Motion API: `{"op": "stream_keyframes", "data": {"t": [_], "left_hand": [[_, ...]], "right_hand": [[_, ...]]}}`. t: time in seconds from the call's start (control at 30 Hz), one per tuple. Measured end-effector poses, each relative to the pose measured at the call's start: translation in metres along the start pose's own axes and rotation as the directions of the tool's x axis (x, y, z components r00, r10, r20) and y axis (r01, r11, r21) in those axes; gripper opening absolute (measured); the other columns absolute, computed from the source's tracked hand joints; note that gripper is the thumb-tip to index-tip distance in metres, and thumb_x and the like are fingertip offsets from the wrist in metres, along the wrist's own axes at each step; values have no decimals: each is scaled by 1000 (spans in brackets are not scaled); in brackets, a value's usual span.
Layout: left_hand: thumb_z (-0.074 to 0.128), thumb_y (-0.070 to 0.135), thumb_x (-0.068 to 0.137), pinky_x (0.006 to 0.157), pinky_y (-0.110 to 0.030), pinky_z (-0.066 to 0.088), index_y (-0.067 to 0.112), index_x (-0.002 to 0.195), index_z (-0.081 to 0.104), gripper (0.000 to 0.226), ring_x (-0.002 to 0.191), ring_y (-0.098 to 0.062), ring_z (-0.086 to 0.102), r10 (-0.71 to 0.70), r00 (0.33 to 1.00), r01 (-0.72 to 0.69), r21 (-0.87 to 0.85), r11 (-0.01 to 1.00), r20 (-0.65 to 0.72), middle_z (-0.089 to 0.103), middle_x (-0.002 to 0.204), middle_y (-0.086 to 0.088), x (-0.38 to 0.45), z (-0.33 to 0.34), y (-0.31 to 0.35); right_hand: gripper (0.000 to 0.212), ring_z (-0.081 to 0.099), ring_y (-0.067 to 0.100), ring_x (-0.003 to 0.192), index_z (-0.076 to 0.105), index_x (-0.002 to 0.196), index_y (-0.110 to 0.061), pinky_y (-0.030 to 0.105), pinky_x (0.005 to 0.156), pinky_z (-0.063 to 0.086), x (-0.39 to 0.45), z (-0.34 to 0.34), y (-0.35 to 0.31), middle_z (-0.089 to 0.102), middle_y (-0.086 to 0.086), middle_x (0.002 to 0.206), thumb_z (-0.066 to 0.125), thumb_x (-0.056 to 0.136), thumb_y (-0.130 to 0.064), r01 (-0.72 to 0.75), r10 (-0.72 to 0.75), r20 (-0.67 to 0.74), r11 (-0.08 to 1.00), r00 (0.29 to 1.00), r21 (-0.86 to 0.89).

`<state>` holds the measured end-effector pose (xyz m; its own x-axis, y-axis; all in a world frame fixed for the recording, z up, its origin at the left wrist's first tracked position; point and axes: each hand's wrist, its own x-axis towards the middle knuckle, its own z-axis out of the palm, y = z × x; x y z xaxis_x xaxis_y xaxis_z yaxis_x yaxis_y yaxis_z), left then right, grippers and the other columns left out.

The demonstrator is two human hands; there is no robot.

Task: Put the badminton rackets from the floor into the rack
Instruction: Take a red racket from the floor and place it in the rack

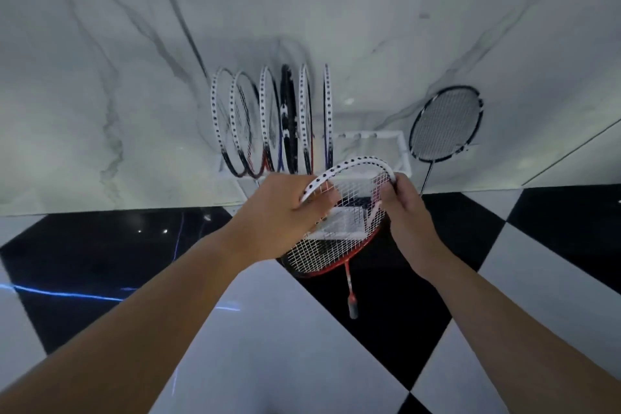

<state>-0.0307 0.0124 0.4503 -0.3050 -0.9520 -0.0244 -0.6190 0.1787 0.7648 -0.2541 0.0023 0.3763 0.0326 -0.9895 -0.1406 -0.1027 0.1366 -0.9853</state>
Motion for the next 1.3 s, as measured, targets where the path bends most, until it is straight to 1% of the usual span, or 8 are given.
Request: {"op": "stream_keyframes", "data": {"t": [0.23, 0.3, 0.5, 0.6, 0.73, 0.97, 1.17, 1.3], "left_hand": [[55, 45, 104, 38, -10, 33, 19, 69, 62, 45, 38, -3, 45, 153, 975, -144, 66, 987, -164, 63, 66, 3, -4, -94, 109], [54, 46, 103, 37, -12, 36, 18, 67, 61, 46, 38, -6, 48, 217, 956, -206, 74, 976, -199, 63, 64, -1, -7, -120, 136], [54, 40, 100, 52, -46, 52, 1, 83, 70, 45, 54, -31, 66, 334, 895, -326, 77, 942, -295, 69, 65, -13, -15, -179, 196], [57, 38, 100, 50, -40, 57, 7, 89, 76, 37, 55, -20, 71, 336, 877, -339, 54, 939, -344, 74, 69, -4, -17, -199, 215], [61, 37, 98, 48, -20, 57, 16, 94, 79, 28, 55, -7, 74, 314, 855, -350, -12, 937, -413, 77, 79, 12, -13, -217, 235], [57, 36, 98, 47, -17, 54, 23, 94, 79, 25, 57, -8, 74, 269, 828, -326, -31, 945, -492, 77, 80, 11, 13, -220, 260], [54, 39, 100, 48, -42, 59, 13, 89, 76, 36, 55, -12, 72, 208, 827, -214, 50, 976, -522, 75, 76, 4, 57, -189, 265], [48, 44, 101, 52, -51, 58, 6, 90, 71, 45, 62, -32, 70, 134, 848, -94, 103, 990, -513, 72, 73, -10, 85, -155, 254]], "right_hand": [[29, 74, 5, 95, 64, 115, -22, 21, 72, 60, -11, -7, -117, 77, -10, 102, 50, 98, -41, 24, -21, -16, 981, 1000, 193], [33, 73, 8, 99, 66, 114, -20, 30, 78, 62, -16, -8, -138, 76, -5, 107, 52, 96, -44, 14, -8, -34, 981, 999, 195], [38, 71, 15, 83, 66, 91, -20, 44, 87, 54, -16, -5, -191, 75, -7, 83, 49, 96, -54, -20, 26, -51, 992, 998, 125], [50, 69, 16, 75, 71, 74, -26, 37, 79, 51, -16, -4, -221, 74, -3, 75, 43, 97, -62, 59, -60, -46, 998, 997, -12], [66, 68, 17, 73, 67, 81, -8, 37, 79, 55, -7, -8, -253, 74, 14, 84, 34, 98, -63, 142, -144, -21, 987, 989, -76], [70, 69, 7, 69, 65, 97, 0, 29, 77, 59, 30, -24, -281, 74, 9, 84, 28, 102, -59, 189, -185, 46, 973, 982, -136], [62, 74, 7, 74, 67, 115, -13, 34, 78, 56, 82, -52, -271, 79, -2, 86, 35, 99, -63, -51, 58, 191, 998, 980, -40], [62, 78, 19, 95, 64, 121, -29, 41, 88, 60, 111, -69, -258, 75, -2, 114, 50, 83, -76, -240, 246, 335, 969, 910, -60]]}}
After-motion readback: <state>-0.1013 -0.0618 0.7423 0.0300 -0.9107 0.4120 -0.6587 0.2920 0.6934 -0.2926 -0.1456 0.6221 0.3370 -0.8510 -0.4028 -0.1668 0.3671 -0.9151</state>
